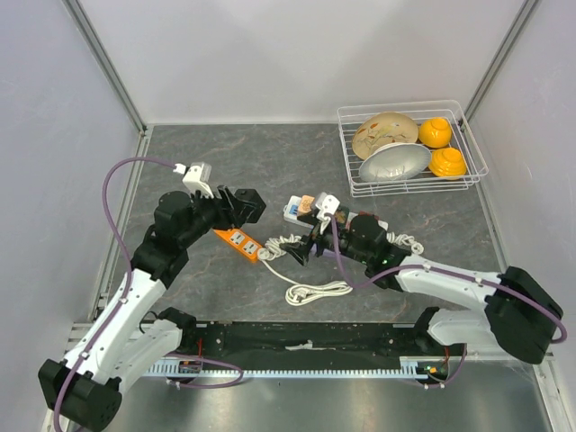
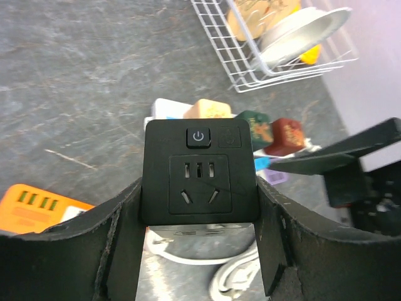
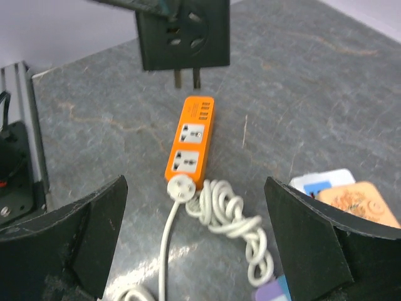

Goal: Insert the plug

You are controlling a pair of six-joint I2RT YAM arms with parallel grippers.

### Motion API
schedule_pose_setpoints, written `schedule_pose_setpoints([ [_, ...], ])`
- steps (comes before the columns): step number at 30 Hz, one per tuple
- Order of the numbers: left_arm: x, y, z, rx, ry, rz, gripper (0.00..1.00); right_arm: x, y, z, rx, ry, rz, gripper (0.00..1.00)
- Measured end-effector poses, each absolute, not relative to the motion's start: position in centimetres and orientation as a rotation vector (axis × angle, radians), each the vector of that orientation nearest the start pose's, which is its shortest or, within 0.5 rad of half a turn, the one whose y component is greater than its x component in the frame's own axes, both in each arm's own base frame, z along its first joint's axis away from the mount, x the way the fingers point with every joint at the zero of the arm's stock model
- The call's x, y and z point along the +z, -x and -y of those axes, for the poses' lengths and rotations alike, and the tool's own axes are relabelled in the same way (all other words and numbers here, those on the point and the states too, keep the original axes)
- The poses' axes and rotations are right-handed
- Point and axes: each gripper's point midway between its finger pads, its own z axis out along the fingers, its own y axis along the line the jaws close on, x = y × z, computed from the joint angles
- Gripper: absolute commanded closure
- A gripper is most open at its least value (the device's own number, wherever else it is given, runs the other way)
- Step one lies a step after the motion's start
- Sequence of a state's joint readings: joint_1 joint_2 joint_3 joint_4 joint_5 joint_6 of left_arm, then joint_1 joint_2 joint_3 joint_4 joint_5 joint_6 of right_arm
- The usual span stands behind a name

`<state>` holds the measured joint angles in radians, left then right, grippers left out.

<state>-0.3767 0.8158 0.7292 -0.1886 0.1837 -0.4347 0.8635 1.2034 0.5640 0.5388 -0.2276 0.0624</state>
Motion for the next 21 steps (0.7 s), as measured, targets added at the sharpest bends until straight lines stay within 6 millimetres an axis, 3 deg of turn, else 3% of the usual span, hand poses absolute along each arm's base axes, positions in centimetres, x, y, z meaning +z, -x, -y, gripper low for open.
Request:
schedule_pose_setpoints([
  [5, 25.7, -26.3, 17.3, -0.885, 0.007, -1.889, 0.98, 21.6, -24.4, -34.8, 0.856, 0.800, -1.442, 0.02],
  [10, 26.4, -25.5, 18.5, -1.020, 0.058, -1.869, 0.98, 24.9, -25.5, -36.7, 0.877, 0.783, -1.327, 0.02],
  [21, 27.1, -25.0, 19.9, -1.161, 0.102, -1.847, 0.98, 26.1, -24.9, -39.3, 0.916, 0.870, -1.252, 0.02],
])
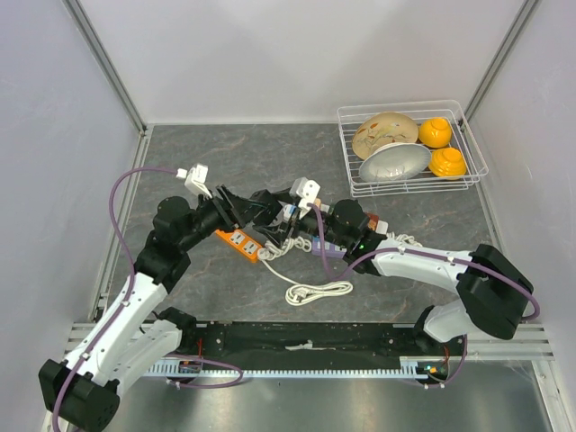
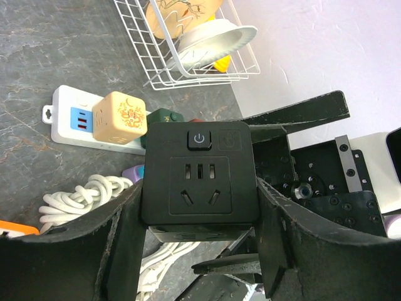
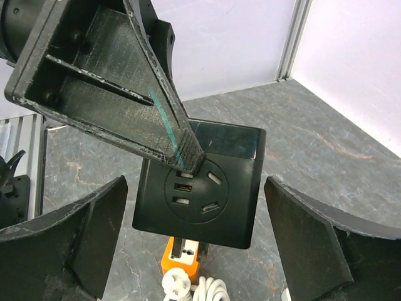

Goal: Insert the plug

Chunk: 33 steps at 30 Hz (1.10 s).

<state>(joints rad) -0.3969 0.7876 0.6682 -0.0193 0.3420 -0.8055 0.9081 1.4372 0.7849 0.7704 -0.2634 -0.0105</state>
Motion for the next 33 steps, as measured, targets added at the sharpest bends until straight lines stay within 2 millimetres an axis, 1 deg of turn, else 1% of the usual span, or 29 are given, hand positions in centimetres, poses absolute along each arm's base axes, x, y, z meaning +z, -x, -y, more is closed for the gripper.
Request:
schedule_pose_setpoints([
  [1, 27.2, -24.9, 20.0, -1.167, 0.104, -1.845, 0.98, 26.3, -24.9, -39.3, 0.915, 0.872, -1.246, 0.04],
  [3, 27.4, -24.9, 20.0, -1.178, 0.106, -1.838, 0.98, 26.5, -24.9, -39.4, 0.910, 0.877, -1.237, 0.12],
  [4, 27.5, -24.9, 20.1, -1.183, 0.106, -1.836, 0.98, 26.6, -25.0, -39.4, 0.907, 0.879, -1.233, 0.19],
  [5, 27.5, -24.9, 20.1, -1.185, 0.107, -1.834, 0.98, 26.6, -25.0, -39.5, 0.904, 0.880, -1.231, 0.34],
  [7, 27.6, -24.9, 20.2, -1.191, 0.102, -1.831, 0.98, 26.6, -25.1, -39.6, 0.900, 0.889, -1.226, 0.49],
  [8, 27.6, -24.9, 20.2, -1.191, 0.103, -1.833, 0.96, 26.6, -25.1, -39.6, 0.895, 0.895, -1.221, 0.64],
  [10, 27.4, -24.9, 20.2, -1.192, 0.102, -1.838, 0.83, 26.5, -25.2, -39.6, 0.895, 0.896, -1.222, 0.79],
  [11, 27.3, -24.9, 20.3, -1.192, 0.097, -1.844, 0.76, 26.4, -25.2, -39.6, 0.890, 0.903, -1.222, 0.90],
  [12, 27.2, -24.9, 20.3, -1.190, 0.092, -1.850, 0.59, 26.2, -25.2, -39.6, 0.887, 0.908, -1.227, 0.95],
  [13, 26.9, -24.9, 20.4, -1.186, 0.086, -1.864, 0.48, 26.0, -25.2, -39.6, 0.882, 0.914, -1.236, 0.99],
  [14, 26.7, -25.0, 20.4, -1.175, 0.075, -1.882, 0.40, 25.7, -25.2, -39.5, 0.878, 0.921, -1.244, 1.00],
  [15, 26.5, -25.0, 20.4, -1.164, 0.061, -1.903, 0.26, 25.6, -25.2, -39.5, 0.874, 0.925, -1.248, 1.00],
  [18, 26.5, -24.9, 20.5, -1.118, -0.003, -1.968, 0.19, 25.3, -25.1, -39.4, 0.863, 0.944, -1.250, 1.00],
  [21, 27.5, -24.8, 20.5, -1.065, -0.095, -2.030, 0.16, 25.7, -24.9, -39.2, 0.854, 0.958, -1.237, 1.00],
  [24, 28.7, -24.9, 20.4, -1.019, -0.182, -2.062, 0.15, 26.2, -24.6, -39.0, 0.849, 0.969, -1.218, 1.00],
  [26, 29.1, -25.1, 20.2, -0.994, -0.226, -2.081, 0.15, 26.2, -24.5, -39.0, 0.846, 0.977, -1.214, 1.00],
  [29, 29.0, -25.1, 20.1, -0.983, -0.278, -2.113, 0.15, 25.3, -24.3, -38.9, 0.848, 1.000, -1.239, 1.00],
  [33, 28.1, -24.6, 20.5, -1.008, -0.328, -2.167, 0.16, 23.8, -24.0, -38.8, 0.846, 1.033, -1.280, 1.00],
])
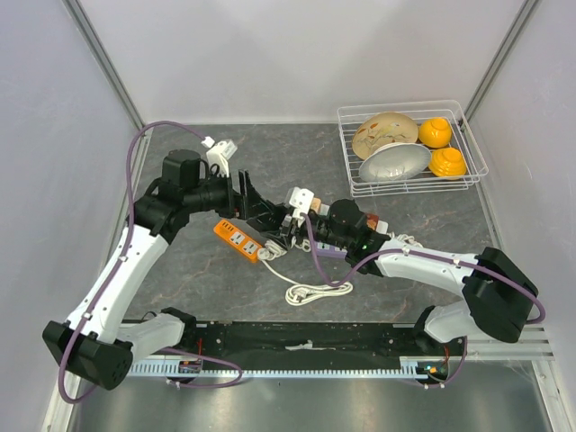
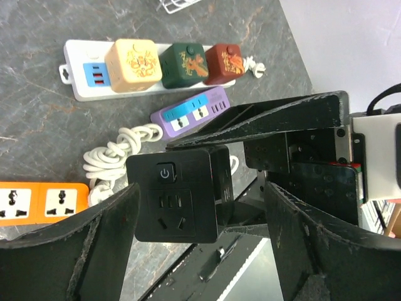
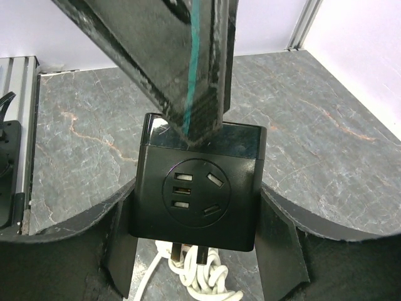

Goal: Insert the plug

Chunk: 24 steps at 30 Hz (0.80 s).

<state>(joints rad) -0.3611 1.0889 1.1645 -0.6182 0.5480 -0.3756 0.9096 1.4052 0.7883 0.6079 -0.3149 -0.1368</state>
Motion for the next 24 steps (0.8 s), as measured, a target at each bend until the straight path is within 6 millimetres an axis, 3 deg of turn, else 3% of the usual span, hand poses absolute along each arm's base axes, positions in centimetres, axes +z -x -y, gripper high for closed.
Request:
schedule_pose_setpoints([
  [12, 24.8, -24.0, 20.5, -1.013, -0.343, -2.340, 0.16, 22.8, -23.7, -38.7, 0.844, 1.053, -1.298, 1.00],
  [19, 24.0, -24.0, 20.5, -1.017, -0.334, -2.379, 0.16, 23.2, -23.7, -38.6, 0.843, 1.044, -1.285, 1.00],
  [24, 24.0, -24.0, 21.1, -1.081, -0.339, -2.376, 0.22, 23.2, -23.6, -38.5, 0.846, 1.037, -1.281, 1.00],
])
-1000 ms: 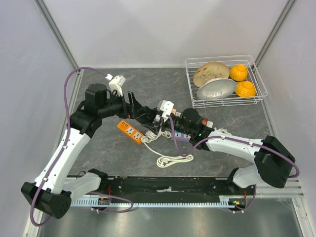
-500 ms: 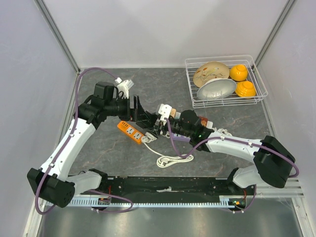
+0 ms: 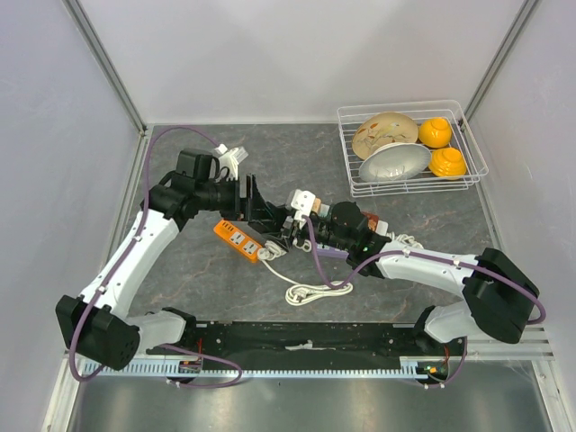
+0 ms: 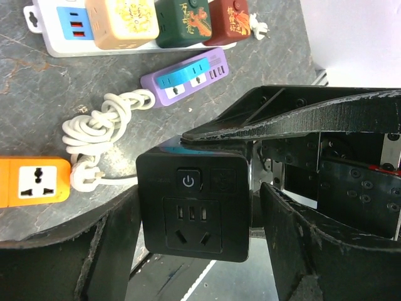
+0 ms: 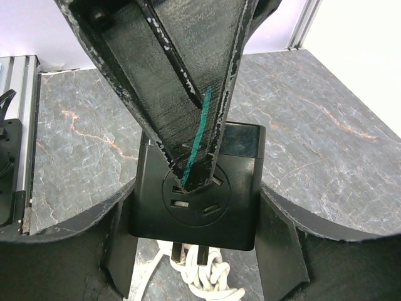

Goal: Insert the plug

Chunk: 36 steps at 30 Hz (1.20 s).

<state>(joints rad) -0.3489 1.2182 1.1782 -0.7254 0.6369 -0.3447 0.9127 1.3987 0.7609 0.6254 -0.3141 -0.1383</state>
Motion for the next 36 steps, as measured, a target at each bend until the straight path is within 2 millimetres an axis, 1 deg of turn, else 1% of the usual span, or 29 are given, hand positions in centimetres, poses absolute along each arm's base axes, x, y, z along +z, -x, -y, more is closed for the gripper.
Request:
schedule_pose_setpoints([
  [1, 24.0, -24.0, 21.3, -1.106, -0.341, -2.370, 0.24, 23.2, -23.6, -38.5, 0.848, 1.036, -1.281, 1.00],
  [2, 24.0, -24.0, 21.3, -1.119, -0.339, -2.367, 0.29, 23.2, -23.6, -38.5, 0.849, 1.035, -1.282, 1.00],
  [4, 23.9, -24.0, 21.4, -1.148, -0.328, -2.363, 0.34, 23.2, -23.6, -38.5, 0.850, 1.033, -1.281, 1.00],
  [5, 23.9, -24.1, 21.3, -1.164, -0.315, -2.361, 0.39, 23.2, -23.6, -38.5, 0.851, 1.030, -1.280, 1.00],
  [7, 23.9, -24.1, 21.3, -1.199, -0.301, -2.358, 0.45, 23.2, -23.6, -38.5, 0.854, 1.026, -1.278, 0.99],
  [9, 23.9, -24.1, 21.3, -1.231, -0.291, -2.353, 0.58, 23.3, -23.6, -38.5, 0.858, 1.020, -1.273, 0.97],
  [10, 23.9, -24.0, 21.3, -1.247, -0.287, -2.350, 0.65, 23.3, -23.6, -38.5, 0.860, 1.017, -1.273, 0.92],
  [11, 23.9, -24.0, 21.3, -1.263, -0.285, -2.347, 0.83, 23.4, -23.6, -38.5, 0.861, 1.015, -1.271, 0.85],
  [12, 23.9, -24.0, 21.3, -1.275, -0.281, -2.344, 0.93, 23.4, -23.5, -38.5, 0.862, 1.014, -1.270, 0.75],
  [13, 23.9, -24.0, 21.3, -1.286, -0.279, -2.342, 0.98, 23.4, -23.5, -38.5, 0.863, 1.014, -1.270, 0.58],
  [15, 23.8, -24.0, 21.1, -1.298, -0.270, -2.342, 0.98, 23.3, -23.5, -38.5, 0.864, 1.015, -1.272, 0.42],
  [16, 23.8, -24.1, 20.9, -1.301, -0.262, -2.339, 0.98, 23.3, -23.5, -38.6, 0.864, 1.016, -1.274, 0.30],
  [19, 23.8, -24.1, 20.2, -1.289, -0.235, -2.339, 0.98, 23.2, -23.6, -38.9, 0.867, 1.021, -1.276, 0.13],
  [20, 23.6, -24.3, 19.7, -1.247, -0.218, -2.341, 0.98, 23.0, -23.7, -39.2, 0.867, 1.028, -1.284, 0.11],
  [23, 23.0, -25.7, 16.8, -1.008, -0.142, -2.340, 0.98, 21.6, -24.3, -39.9, 0.861, 1.052, -1.338, 0.09],
  [26, 22.5, -26.7, 13.3, -0.720, -0.076, -2.321, 0.98, 19.2, -25.1, -41.1, 0.853, 1.088, -1.422, 0.09],
  [28, 22.6, -27.2, 10.9, -0.540, -0.042, -2.293, 0.98, 17.0, -25.7, -42.1, 0.844, 1.119, -1.491, 0.09],
  [30, 22.5, -27.4, 8.8, -0.398, -0.010, -2.263, 0.98, 14.8, -25.9, -42.9, 0.830, 1.151, -1.562, 0.11],
  [33, 21.8, -27.1, 5.6, -0.200, 0.055, -2.236, 0.98, 11.8, -26.1, -44.2, 0.805, 1.208, -1.656, 0.12],
  [34, 21.3, -26.8, 4.7, -0.145, 0.076, -2.232, 0.98, 10.9, -26.0, -44.7, 0.798, 1.228, -1.680, 0.12],
  [36, 20.6, -26.5, 3.6, -0.076, 0.105, -2.233, 0.98, 9.6, -25.9, -45.6, 0.787, 1.260, -1.717, 0.12],
])
